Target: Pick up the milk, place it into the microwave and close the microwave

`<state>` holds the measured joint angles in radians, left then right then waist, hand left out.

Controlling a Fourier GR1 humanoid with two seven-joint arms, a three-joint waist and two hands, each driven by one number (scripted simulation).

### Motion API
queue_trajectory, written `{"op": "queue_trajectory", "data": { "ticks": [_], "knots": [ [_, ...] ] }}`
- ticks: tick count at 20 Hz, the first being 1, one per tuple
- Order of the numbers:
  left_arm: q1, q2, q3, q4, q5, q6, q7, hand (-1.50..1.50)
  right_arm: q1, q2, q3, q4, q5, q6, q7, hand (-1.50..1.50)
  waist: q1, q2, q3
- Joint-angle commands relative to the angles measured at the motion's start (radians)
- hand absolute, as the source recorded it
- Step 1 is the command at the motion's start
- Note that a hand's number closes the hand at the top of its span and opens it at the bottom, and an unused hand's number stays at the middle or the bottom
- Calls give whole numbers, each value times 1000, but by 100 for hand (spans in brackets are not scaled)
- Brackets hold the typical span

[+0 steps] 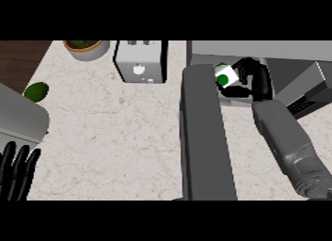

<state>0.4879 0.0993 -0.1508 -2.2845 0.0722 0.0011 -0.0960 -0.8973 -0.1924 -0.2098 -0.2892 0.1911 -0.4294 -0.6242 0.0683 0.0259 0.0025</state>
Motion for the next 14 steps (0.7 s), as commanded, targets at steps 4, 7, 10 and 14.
{"op": "queue_trajectory", "data": {
  "ticks": [4,7,10,14],
  "knots": [
    [-33,13,32,35,-8,-1,4,-150,-58,-30,-7,59,54,-270,-46,150,24,15,1],
    [-28,22,16,33,-33,-12,-10,-150,-96,-35,65,136,133,-244,-7,-150,47,18,0],
    [-22,8,-13,23,-70,8,-1,-150,-130,-1,83,173,150,-219,24,-150,48,16,1],
    [-33,31,5,47,-42,-25,-1,-150,-158,-17,107,205,177,-153,40,-150,36,13,0]
  ]
}}
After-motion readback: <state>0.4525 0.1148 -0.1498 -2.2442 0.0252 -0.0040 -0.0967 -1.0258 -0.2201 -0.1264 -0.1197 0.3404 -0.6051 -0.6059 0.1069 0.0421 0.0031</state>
